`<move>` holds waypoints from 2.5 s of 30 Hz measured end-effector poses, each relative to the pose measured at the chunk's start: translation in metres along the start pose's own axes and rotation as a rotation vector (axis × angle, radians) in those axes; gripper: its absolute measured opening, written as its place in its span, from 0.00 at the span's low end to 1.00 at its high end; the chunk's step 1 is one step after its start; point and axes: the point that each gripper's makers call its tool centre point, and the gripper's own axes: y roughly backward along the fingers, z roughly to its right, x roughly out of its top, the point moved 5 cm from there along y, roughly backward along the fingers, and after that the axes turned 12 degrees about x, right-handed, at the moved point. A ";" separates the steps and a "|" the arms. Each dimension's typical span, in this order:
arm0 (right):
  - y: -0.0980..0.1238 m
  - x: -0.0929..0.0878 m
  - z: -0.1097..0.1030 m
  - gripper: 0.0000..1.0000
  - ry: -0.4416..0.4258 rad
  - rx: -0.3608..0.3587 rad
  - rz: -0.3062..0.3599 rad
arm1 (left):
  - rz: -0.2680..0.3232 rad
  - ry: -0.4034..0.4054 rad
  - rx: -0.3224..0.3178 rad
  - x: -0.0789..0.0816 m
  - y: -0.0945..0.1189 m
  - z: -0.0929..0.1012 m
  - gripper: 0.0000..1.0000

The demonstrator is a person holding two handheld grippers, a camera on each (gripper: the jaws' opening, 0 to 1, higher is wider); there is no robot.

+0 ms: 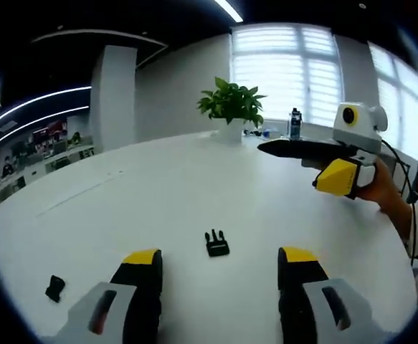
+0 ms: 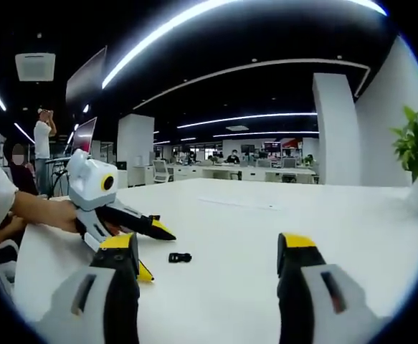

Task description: Snap the two parts of the plastic buckle together until the buckle closes and remains connected.

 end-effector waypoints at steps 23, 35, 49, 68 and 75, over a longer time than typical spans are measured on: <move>0.002 -0.002 0.000 0.78 -0.010 0.002 0.008 | -0.009 0.070 0.005 0.002 -0.007 0.005 0.44; 0.002 -0.004 -0.001 0.77 -0.003 0.009 -0.008 | -0.010 0.043 0.016 0.004 -0.010 0.008 0.33; 0.002 -0.003 -0.002 0.77 -0.005 0.010 -0.002 | -0.004 0.016 0.043 0.004 -0.012 0.006 0.22; 0.001 -0.003 -0.004 0.76 0.002 0.015 0.000 | -0.003 0.004 -0.001 0.004 -0.007 0.005 0.12; 0.002 -0.003 -0.003 0.76 0.005 0.004 0.003 | 0.003 -0.006 -0.031 0.006 -0.005 0.006 0.12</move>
